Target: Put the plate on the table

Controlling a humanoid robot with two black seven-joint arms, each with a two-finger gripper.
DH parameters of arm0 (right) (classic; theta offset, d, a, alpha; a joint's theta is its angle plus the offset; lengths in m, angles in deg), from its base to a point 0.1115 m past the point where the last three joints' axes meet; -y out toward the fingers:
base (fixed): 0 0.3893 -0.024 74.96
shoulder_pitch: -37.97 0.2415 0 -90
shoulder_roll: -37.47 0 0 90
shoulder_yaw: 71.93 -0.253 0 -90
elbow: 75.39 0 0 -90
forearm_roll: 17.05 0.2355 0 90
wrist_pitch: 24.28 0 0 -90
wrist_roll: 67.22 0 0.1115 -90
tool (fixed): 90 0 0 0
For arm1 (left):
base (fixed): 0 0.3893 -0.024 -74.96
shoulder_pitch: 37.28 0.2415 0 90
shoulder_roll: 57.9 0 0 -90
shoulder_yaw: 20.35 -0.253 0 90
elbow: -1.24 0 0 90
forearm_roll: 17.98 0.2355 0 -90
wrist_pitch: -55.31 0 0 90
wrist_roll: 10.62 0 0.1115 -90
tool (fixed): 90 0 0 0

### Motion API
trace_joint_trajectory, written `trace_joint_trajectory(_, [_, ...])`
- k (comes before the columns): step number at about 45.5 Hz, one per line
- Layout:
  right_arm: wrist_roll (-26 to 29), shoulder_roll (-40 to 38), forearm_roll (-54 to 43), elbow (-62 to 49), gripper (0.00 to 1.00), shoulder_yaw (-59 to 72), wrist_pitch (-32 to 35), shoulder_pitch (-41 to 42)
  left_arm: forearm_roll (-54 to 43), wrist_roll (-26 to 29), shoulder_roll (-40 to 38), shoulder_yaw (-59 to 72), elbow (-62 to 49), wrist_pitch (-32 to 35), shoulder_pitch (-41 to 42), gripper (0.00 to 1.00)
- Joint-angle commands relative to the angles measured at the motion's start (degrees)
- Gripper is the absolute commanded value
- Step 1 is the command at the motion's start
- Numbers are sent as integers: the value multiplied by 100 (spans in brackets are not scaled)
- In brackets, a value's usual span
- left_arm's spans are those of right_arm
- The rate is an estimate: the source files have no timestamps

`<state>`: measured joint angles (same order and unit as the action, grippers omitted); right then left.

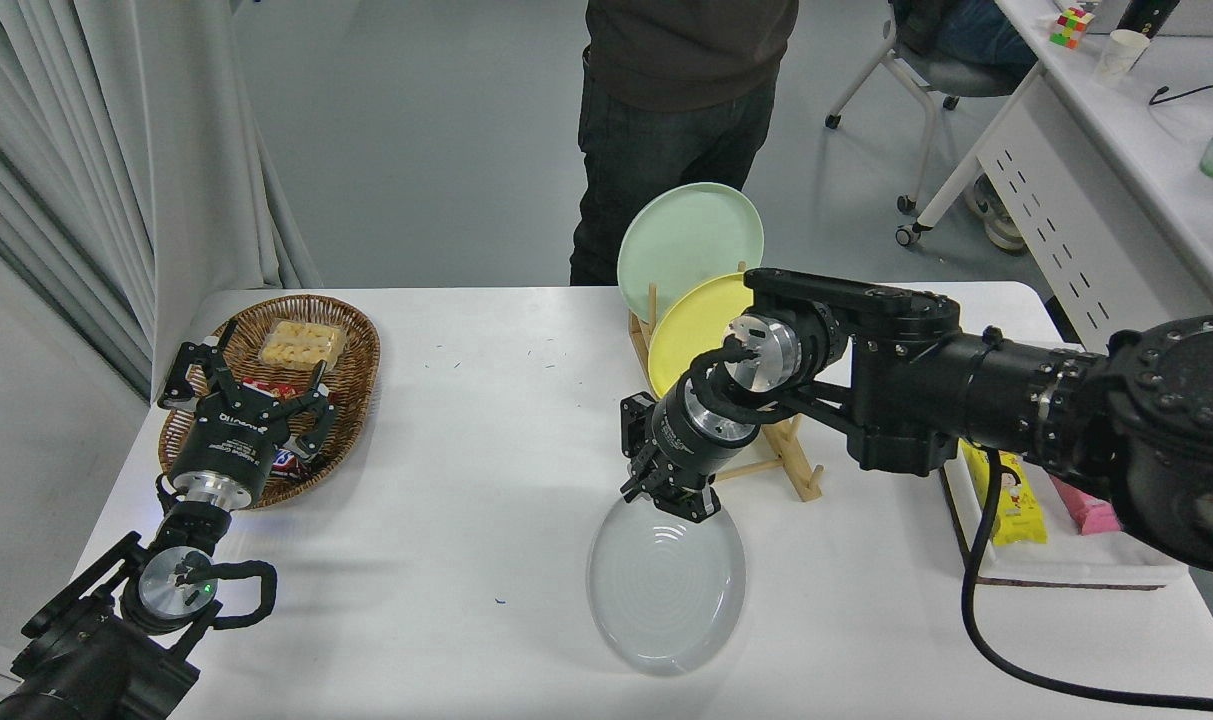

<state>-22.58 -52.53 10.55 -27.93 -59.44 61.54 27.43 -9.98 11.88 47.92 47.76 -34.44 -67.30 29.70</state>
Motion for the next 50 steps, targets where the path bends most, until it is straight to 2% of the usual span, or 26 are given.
trace_joint_trajectory(1, [-26,0,-9,88,0,-89,-223,-44,0,0,0,0,0,0,-1,98])
trace_joint_trajectory(12, [-17,0,-9,105,0,-151,-873,-105,0,0,0,0,0,0,-1,98])
trace_joint_trajectory(20, [-96,0,-53,105,0,-379,-865,-140,0,0,0,0,0,0,-1,98])
trace_joint_trajectory(28, [-465,0,-132,79,0,-678,-838,-167,0,0,0,0,0,0,-1,98])
trace_joint_trajectory(50, [-448,0,183,-184,0,-1003,-1119,-852,0,0,0,0,0,0,-1,98])
